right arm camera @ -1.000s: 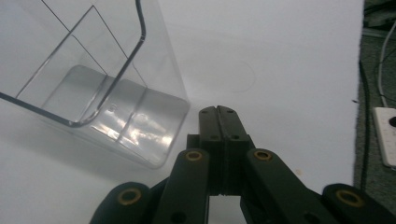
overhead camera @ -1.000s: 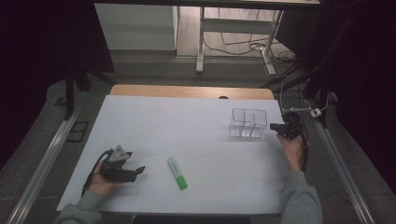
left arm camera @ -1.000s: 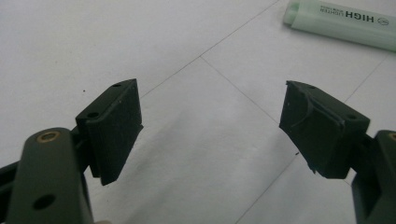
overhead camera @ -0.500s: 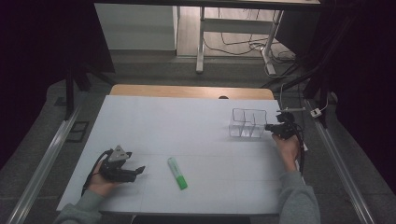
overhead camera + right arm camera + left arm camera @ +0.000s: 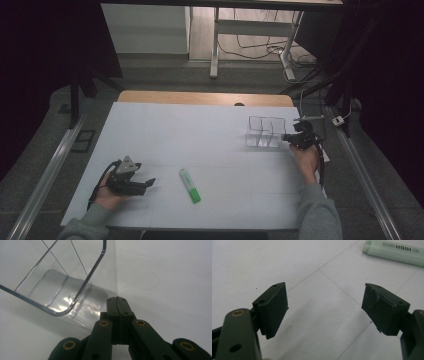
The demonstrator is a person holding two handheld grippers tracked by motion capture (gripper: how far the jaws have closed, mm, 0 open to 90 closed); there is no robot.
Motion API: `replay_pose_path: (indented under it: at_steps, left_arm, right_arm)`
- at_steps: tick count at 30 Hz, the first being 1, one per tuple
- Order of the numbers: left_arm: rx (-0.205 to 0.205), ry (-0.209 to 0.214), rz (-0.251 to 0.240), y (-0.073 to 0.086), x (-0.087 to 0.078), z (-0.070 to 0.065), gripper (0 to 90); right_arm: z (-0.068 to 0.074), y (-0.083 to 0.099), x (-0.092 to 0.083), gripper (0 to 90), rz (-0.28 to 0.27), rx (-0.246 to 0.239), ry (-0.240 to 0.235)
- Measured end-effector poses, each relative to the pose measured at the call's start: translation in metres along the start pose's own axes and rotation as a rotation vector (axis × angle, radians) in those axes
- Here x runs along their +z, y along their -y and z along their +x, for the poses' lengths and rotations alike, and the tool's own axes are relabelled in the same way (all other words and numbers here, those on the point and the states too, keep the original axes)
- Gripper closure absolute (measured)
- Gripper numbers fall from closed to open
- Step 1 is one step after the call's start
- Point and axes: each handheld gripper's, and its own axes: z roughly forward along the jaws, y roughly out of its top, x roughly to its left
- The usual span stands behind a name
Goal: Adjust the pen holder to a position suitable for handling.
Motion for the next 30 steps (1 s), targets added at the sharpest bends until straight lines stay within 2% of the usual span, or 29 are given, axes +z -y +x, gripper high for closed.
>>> replay_pose_path:
  at_steps: [4,7,21,30]
  left_arm:
    - [0.0,0.001,0.002,0.0,0.0,0.0,20.5]
    - [0.002,0.001,0.004,0.0,0.0,0.0,20.6]
    - [0.004,0.002,0.004,0.0,0.001,0.0,20.6]
    - [0.007,0.001,0.008,0.0,0.001,0.0,20.6]
  right_arm:
    - [0.001,0.0,0.0,89.6,0.002,-0.002,0.007]
    - [0.004,-0.001,0.001,89.6,0.001,0.0,-0.009]
    - [0.031,-0.008,0.012,89.6,0.023,-0.076,-0.028]
    - [0.042,-0.012,0.016,89.6,0.017,-0.086,-0.05]
